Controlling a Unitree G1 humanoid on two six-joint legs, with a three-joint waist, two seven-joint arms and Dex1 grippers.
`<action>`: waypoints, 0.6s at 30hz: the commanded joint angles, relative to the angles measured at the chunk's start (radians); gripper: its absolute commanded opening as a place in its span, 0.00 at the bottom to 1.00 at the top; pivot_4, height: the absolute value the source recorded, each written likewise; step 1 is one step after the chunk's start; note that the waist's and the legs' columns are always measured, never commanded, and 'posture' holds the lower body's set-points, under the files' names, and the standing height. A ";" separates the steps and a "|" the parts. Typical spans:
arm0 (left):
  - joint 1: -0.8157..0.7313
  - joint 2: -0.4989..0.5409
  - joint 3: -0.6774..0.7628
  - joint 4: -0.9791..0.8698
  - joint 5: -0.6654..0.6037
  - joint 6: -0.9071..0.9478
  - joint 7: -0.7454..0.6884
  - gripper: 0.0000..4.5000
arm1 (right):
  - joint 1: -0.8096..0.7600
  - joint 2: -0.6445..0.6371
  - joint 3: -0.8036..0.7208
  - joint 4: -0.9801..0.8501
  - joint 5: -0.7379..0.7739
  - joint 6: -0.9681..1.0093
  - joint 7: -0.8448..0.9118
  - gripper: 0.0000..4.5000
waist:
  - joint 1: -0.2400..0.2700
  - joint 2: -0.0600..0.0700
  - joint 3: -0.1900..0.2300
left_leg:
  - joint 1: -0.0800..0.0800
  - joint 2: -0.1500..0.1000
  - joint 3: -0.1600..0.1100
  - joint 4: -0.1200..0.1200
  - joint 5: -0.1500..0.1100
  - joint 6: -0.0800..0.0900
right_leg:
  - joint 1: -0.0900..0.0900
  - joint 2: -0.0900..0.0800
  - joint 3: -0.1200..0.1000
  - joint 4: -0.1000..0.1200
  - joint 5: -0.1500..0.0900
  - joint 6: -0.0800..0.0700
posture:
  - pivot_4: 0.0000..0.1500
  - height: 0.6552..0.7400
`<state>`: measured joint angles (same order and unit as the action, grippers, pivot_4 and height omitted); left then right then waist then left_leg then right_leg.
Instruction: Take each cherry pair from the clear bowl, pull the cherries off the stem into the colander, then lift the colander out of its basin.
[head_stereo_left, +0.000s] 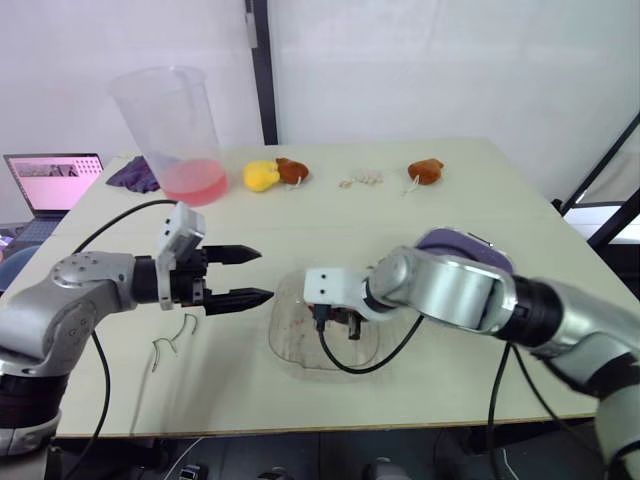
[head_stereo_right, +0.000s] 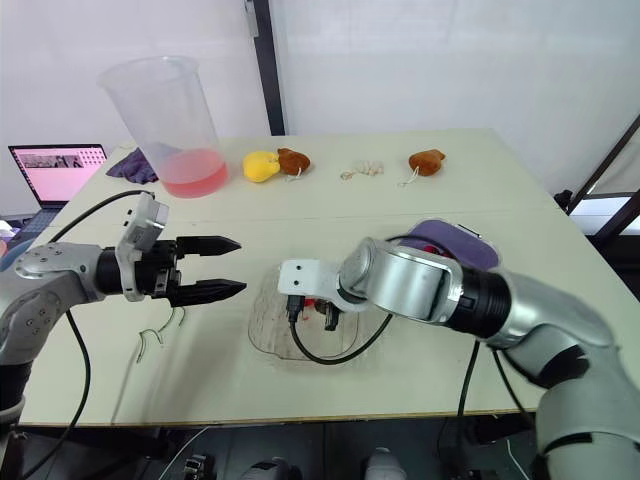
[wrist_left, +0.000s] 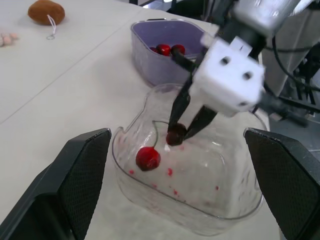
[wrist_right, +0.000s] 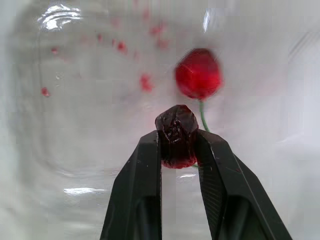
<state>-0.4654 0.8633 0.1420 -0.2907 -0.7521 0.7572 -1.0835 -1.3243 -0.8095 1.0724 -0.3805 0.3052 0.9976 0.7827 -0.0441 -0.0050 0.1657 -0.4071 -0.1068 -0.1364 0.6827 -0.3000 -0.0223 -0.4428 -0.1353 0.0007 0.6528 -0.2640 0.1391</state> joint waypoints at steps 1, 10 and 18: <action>-0.007 0.013 0.034 -0.018 -0.019 -0.003 0.002 1.00 | -0.012 -0.006 0.035 0.044 -0.172 -0.320 0.207 0.22 | -0.001 0.000 0.000 | 0.000 0.000 0.000 0.000 0.000 0.000 | 0.000 0.000 0.000 0.000 0.000 0.000 | 1.00 1.00; 0.051 0.030 0.077 -0.069 -0.040 0.015 0.036 1.00 | 0.041 0.085 -0.009 0.272 -0.508 -0.911 0.411 0.22 | -0.001 0.000 0.000 | 0.000 0.001 0.000 0.000 0.000 0.000 | -0.001 0.001 0.000 0.000 0.000 0.000 | 1.00 1.00; 0.059 0.029 0.060 -0.093 -0.047 0.003 0.038 1.00 | 0.116 0.088 -0.187 0.252 -0.557 -0.917 0.532 0.91 | 0.004 0.000 0.000 | 0.000 0.000 -0.001 0.000 0.000 0.000 | 0.000 0.001 0.000 0.000 0.000 0.000 | 1.00 1.00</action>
<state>-0.3913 0.8842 0.1832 -0.3581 -0.7929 0.7773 -1.0407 -1.1978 -0.6994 0.9646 -0.0884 -0.2578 0.0626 1.2802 -0.0401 -0.0051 0.1657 -0.4071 -0.1066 -0.1371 0.6831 -0.2999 -0.0227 -0.4423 -0.1347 0.0009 0.6524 -0.2640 0.1390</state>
